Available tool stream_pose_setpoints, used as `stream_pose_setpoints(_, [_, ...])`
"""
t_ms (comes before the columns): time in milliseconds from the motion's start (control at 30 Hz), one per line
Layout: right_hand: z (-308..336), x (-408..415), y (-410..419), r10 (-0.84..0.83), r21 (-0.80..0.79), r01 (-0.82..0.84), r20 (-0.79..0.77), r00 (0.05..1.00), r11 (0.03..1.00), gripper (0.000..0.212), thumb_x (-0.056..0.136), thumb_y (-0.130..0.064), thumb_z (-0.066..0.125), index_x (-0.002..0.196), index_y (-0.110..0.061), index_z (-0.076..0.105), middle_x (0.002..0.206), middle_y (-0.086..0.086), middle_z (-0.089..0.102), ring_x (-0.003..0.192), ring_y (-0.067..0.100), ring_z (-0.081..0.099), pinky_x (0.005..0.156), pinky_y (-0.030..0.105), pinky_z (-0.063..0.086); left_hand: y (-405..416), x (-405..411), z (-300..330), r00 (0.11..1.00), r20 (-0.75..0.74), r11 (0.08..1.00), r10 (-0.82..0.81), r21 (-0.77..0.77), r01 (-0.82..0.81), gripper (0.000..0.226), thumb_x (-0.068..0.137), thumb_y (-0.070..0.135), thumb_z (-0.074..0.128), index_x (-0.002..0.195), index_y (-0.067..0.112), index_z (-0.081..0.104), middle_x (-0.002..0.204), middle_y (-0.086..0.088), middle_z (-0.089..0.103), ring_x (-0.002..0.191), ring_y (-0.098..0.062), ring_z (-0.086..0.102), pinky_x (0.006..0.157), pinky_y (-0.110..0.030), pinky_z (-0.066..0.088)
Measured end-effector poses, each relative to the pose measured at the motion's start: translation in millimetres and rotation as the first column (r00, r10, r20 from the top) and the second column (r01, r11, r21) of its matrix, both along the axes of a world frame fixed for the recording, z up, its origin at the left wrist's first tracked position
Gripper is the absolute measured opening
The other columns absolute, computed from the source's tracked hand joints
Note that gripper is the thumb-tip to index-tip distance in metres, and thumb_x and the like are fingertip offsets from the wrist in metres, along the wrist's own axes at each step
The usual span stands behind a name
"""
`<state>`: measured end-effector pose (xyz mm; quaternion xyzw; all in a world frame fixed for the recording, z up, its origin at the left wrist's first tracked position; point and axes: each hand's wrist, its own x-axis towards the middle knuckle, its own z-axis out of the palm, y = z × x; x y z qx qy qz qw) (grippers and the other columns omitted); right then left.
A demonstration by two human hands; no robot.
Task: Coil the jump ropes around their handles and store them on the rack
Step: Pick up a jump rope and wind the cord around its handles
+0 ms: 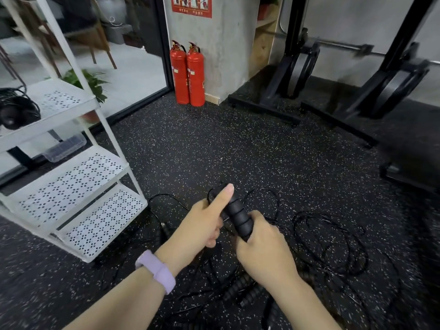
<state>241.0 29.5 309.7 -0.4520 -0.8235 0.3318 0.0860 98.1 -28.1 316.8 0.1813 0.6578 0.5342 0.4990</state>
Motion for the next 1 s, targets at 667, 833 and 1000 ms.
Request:
stream_pose_setpoints(667, [6.4, -7.4, 0.8, -0.038, -0.598, -0.225, -0.394, 0.918, 0.769, 0.05, 0.074, -0.063, 0.076, 0.107, -0.026, 0.068, 0.097, -0.003, 0.078, 0.091, 0.017, 0.075, 0.083, 0.041, 0.061, -15.7, -15.9, 3.5, 0.98, -0.198, 0.997, -0.018, 0.071, 0.033, 0.029, 0.077, 0.055, 0.067, 0.085, 0.029, 0.077, 0.082, 0.001, 0.077, 0.076, -0.02, 0.071, 0.071, -0.036, 0.053])
stream_pose_setpoints(833, [13.3, -6.0, 11.0, -0.342, -0.861, -0.507, -0.487, 0.804, 0.035, 0.066, 0.081, -0.05, 0.078, 0.121, 0.002, 0.071, 0.11, 0.03, 0.068, 0.092, 0.04, 0.07, 0.079, 0.045, 0.058, -20.5, -14.4, 13.0, 0.987, -0.14, 0.97, -0.076, 0.218, 0.106, 0.032, 0.075, 0.058, 0.069, 0.085, 0.028, 0.074, 0.07, -0.001, 0.064, 0.061, -0.02, 0.054, 0.052, -0.024, 0.045])
stream_pose_setpoints(1000, [8.7, -10.0, 7.5, -0.225, -0.803, -0.596, -0.578, 0.784, -0.016, 0.035, 0.086, -0.03, 0.072, 0.108, -0.003, 0.069, 0.085, 0.008, 0.055, 0.062, 0.015, 0.051, 0.06, 0.028, 0.044, -21.7, -15.9, 11.4, 0.962, -0.241, 0.945, -0.128, 0.264, 0.192, 0.023, 0.089, 0.043, 0.065, 0.072, 0.029, 0.068, 0.057, 0.01, 0.054, 0.047, -0.006, 0.046, 0.047, -0.017, 0.04])
